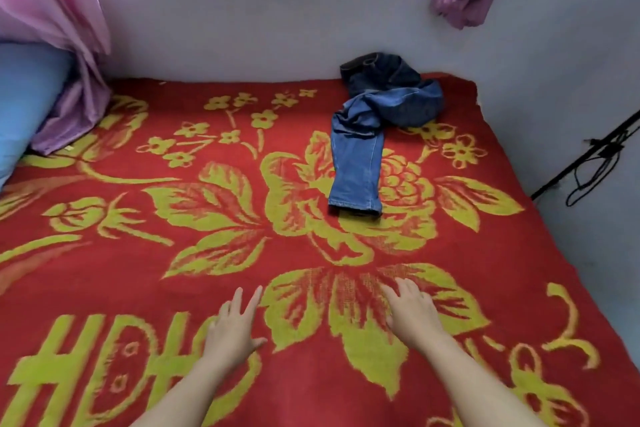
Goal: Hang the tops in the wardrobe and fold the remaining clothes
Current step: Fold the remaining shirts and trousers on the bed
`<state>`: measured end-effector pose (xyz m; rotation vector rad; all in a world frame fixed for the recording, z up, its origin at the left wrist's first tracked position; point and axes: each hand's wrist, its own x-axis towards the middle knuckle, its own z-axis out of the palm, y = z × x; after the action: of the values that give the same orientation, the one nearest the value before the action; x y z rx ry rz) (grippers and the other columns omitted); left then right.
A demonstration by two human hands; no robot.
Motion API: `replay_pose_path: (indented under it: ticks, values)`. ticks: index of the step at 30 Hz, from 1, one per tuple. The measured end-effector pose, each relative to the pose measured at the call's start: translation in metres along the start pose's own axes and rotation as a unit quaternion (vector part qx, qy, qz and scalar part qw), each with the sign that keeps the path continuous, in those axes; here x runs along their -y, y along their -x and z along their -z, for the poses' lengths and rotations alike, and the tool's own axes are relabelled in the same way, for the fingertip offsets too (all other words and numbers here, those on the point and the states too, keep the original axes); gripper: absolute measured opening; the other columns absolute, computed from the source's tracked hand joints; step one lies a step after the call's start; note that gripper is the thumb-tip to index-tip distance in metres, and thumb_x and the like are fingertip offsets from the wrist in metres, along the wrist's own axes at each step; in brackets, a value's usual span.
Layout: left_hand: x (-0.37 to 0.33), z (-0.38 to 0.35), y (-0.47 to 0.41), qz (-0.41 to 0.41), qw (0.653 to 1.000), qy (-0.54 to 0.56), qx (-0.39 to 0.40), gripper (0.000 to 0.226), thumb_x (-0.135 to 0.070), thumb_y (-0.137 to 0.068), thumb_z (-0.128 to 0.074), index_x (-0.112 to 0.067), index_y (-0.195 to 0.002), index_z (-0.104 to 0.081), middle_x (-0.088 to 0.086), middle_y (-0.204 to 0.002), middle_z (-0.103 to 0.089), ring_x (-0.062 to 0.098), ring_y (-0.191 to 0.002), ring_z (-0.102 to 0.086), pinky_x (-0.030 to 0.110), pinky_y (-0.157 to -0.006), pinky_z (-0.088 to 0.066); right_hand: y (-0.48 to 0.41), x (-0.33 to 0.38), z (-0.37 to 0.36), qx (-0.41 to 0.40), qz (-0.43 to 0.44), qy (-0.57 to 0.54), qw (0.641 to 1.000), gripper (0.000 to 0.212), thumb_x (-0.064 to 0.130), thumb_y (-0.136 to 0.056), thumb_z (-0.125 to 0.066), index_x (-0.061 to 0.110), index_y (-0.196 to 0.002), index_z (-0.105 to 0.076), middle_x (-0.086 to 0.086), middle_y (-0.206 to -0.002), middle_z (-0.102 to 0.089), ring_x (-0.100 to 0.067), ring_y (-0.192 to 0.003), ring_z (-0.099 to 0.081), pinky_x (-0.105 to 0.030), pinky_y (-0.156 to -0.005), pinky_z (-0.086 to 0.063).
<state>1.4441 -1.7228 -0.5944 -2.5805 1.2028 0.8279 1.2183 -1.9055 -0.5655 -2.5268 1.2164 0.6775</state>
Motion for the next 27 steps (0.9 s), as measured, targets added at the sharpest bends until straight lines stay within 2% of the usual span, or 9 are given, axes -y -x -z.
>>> replay_pose_path:
  ticks: [4, 7, 10, 13, 17, 20, 23, 25, 27]
  values:
    - [-0.005, -0.016, -0.075, 0.017, 1.0, -0.019, 0.011, 0.125, -0.06, -0.071, -0.068, -0.032, -0.133, 0.037, 0.013, -0.15, 0.033, 0.042, -0.141, 0.016, 0.063, -0.108, -0.014, -0.082, 0.005, 0.006, -0.039, -0.007, 0.015, 0.999, 0.059, 0.022, -0.097, -0.042, 0.02, -0.149, -0.015, -0.007, -0.156, -0.014, -0.025, -0.144, -0.011, -0.042, -0.114, -0.02]
    - [0.0, -0.022, -0.136, 0.019, 0.998, -0.053, 0.024, 0.133, -0.064, -0.064, -0.071, -0.034, -0.133, 0.038, 0.015, -0.146, 0.039, 0.048, -0.136, 0.024, 0.069, -0.105, -0.012, -0.145, 0.006, 0.006, -0.062, -0.026, 0.015, 0.998, 0.068, 0.024, -0.096, -0.044, 0.024, -0.15, -0.003, -0.005, -0.158, -0.007, -0.026, -0.145, -0.007, -0.044, -0.112, -0.022]
    - [0.009, -0.034, -0.184, 0.024, 0.995, -0.031, 0.089, 0.138, -0.063, -0.058, -0.076, -0.038, -0.135, 0.035, 0.012, -0.142, 0.046, 0.048, -0.133, 0.03, 0.072, -0.103, -0.01, -0.21, 0.003, 0.003, -0.083, -0.057, 0.018, 0.995, 0.077, 0.033, -0.097, -0.046, 0.029, -0.149, 0.01, -0.006, -0.158, 0.009, -0.03, -0.145, 0.001, -0.047, -0.112, -0.022]
    - [0.017, -0.044, -0.21, 0.019, 0.991, -0.017, 0.134, 0.141, -0.064, -0.054, -0.077, -0.037, -0.126, 0.041, 0.009, -0.132, 0.055, 0.048, -0.13, 0.034, 0.074, -0.101, -0.008, -0.276, -0.002, -0.001, -0.111, -0.101, 0.0, 0.989, 0.077, 0.04, -0.097, -0.044, 0.033, -0.148, 0.012, -0.005, -0.158, 0.012, -0.031, -0.145, 0.002, -0.049, -0.11, -0.023]
    - [0.015, -0.046, -0.213, 0.013, 0.986, -0.015, 0.163, 0.14, -0.063, -0.054, -0.077, -0.039, -0.124, 0.042, 0.008, -0.122, 0.059, 0.049, -0.128, 0.036, 0.074, -0.1, -0.007, -0.322, 0.003, -0.021, -0.102, -0.118, -0.01, 0.988, 0.062, 0.041, -0.098, -0.039, 0.038, -0.148, -0.001, -0.005, -0.158, -0.004, -0.032, -0.143, -0.011, -0.048, -0.11, -0.023]
    - [0.015, -0.042, -0.214, 0.017, 0.984, -0.027, 0.174, 0.14, -0.062, -0.056, -0.077, -0.042, -0.131, 0.039, 0.01, -0.13, 0.057, 0.049, -0.128, 0.036, 0.074, -0.1, -0.007, -0.327, -0.004, -0.023, -0.169, -0.1, 0.028, 0.98, 0.054, 0.033, -0.099, -0.041, 0.036, -0.148, -0.017, -0.007, -0.152, -0.028, -0.035, -0.128, -0.035, -0.04, -0.1, -0.034]
    - [0.016, -0.043, -0.213, 0.015, 0.985, -0.022, 0.171, 0.139, -0.06, -0.056, -0.078, -0.044, -0.134, 0.035, 0.01, -0.135, 0.054, 0.048, -0.128, 0.037, 0.075, -0.1, -0.006, -0.316, -0.005, -0.021, -0.238, -0.107, -0.038, 0.965, 0.051, 0.004, -0.094, -0.04, 0.025, -0.14, -0.042, -0.011, -0.13, -0.053, -0.037, -0.11, -0.046, -0.037, -0.084, -0.041]
    - [0.016, -0.043, -0.214, 0.011, 0.988, -0.016, 0.156, 0.138, -0.06, -0.056, -0.079, -0.045, -0.135, 0.032, 0.009, -0.137, 0.052, 0.047, -0.129, 0.036, 0.075, -0.099, -0.005, -0.29, 0.014, -0.035, -0.251, -0.087, -0.058, 0.962, 0.045, 0.0, -0.09, -0.041, 0.019, -0.129, -0.056, -0.014, -0.119, -0.059, -0.038, -0.105, -0.05, -0.036, -0.08, -0.043]
    - [0.016, -0.04, -0.21, 0.01, 0.989, -0.008, 0.145, 0.138, -0.061, -0.054, -0.08, -0.047, -0.137, 0.029, 0.007, -0.14, 0.049, 0.046, -0.131, 0.034, 0.075, -0.099, -0.005, -0.24, 0.044, -0.066, -0.289, -0.042, -0.068, 0.954, 0.043, 0.0, -0.083, -0.039, 0.014, -0.114, -0.066, -0.016, -0.104, -0.065, -0.039, -0.091, -0.058, -0.037, -0.071, -0.048]
